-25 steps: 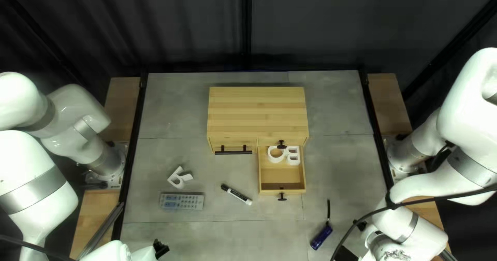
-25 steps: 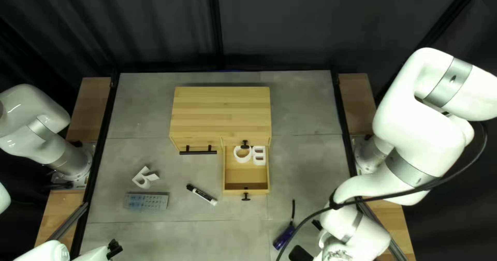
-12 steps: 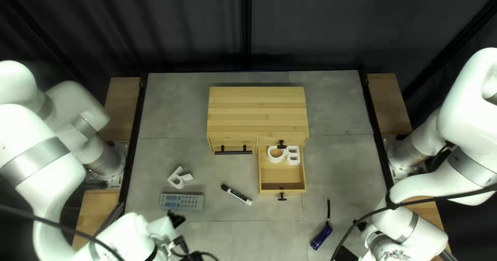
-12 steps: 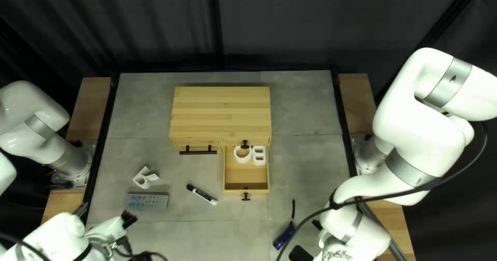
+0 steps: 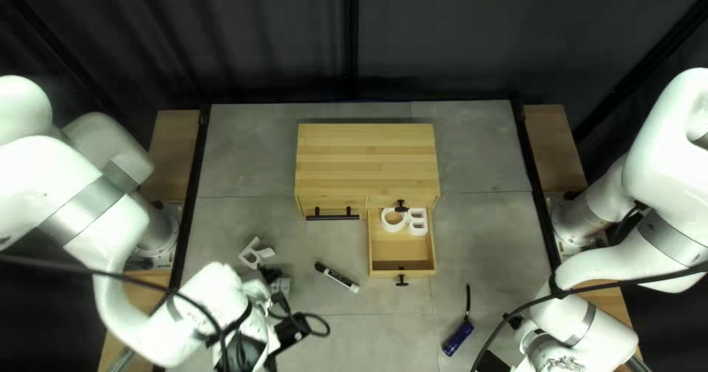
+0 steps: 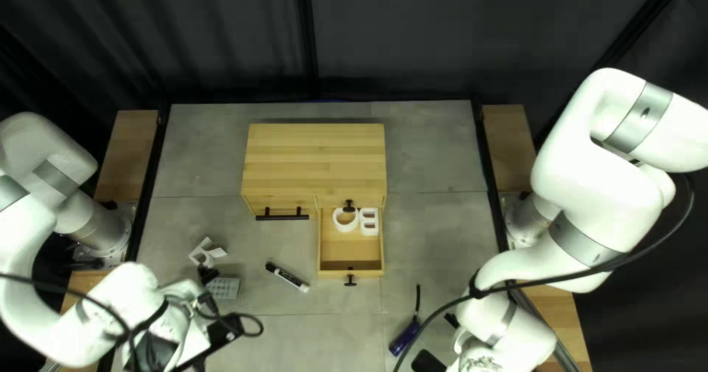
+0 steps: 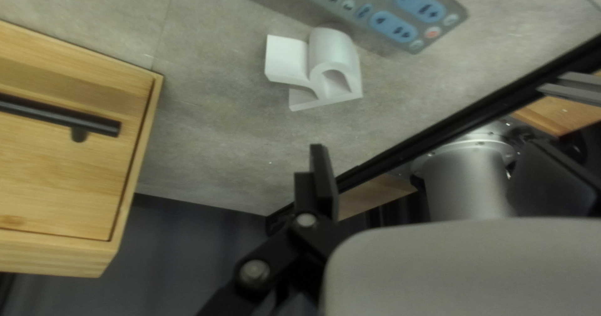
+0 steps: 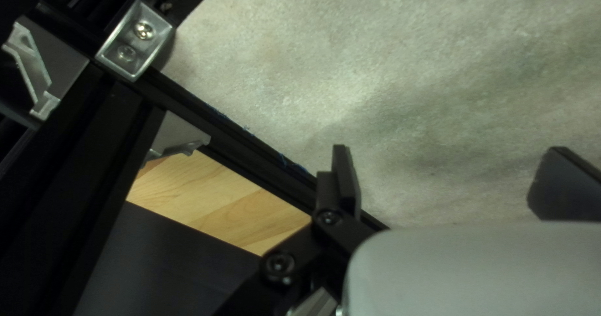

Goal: Open drawers and place objects into drawer and close

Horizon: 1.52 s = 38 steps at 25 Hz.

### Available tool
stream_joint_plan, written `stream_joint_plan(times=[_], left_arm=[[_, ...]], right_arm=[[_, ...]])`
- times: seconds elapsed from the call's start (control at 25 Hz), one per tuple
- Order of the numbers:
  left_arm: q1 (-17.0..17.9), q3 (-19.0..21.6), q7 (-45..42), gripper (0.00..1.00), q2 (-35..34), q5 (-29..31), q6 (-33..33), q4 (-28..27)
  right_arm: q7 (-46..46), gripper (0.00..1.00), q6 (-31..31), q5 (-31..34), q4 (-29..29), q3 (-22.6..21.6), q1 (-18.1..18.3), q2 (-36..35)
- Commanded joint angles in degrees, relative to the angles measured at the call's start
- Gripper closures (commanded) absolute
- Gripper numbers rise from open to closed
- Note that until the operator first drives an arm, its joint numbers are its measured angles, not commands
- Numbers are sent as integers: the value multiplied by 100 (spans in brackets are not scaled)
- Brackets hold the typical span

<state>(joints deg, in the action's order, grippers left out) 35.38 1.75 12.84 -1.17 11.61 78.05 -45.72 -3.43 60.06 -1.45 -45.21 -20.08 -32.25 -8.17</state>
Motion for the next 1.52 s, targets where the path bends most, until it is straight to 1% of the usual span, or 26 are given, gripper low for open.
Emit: stream_joint_plan(times=[0.04,0.2,0.36,0.6,0.76,0.92,1.08,1.32,1.52], left_arm=[[-41,-41,-174,0,-252,-97,-390,459],[-10,-15,-155,0,-659,-25,-817,1048],[-64,-68,-117,0,-993,132,-1063,1427],[-226,-215,36,0,-1036,479,-1401,1631],[-341,-331,108,0,-943,623,-1697,1761],[-399,-403,77,0,-867,608,-2021,1934],[-489,-512,10,0,-974,492,-2231,2146],[-601,-627,-32,0,-1006,468,-2340,2188],[-694,-727,-42,0,-774,479,-2631,2173]], right_arm=[[0,0,0,0,0,0,0,0],[0,0,0,0,0,0,0,0],[0,0,0,0,0,0,0,0],[0,0,0,0,0,0,0,0],[0,0,0,0,0,0,0,0],[0,0,0,0,0,0,0,0],[0,0,0,0,0,0,0,0],[0,0,0,0,0,0,0,0],[0,0,0,0,0,0,0,0]])
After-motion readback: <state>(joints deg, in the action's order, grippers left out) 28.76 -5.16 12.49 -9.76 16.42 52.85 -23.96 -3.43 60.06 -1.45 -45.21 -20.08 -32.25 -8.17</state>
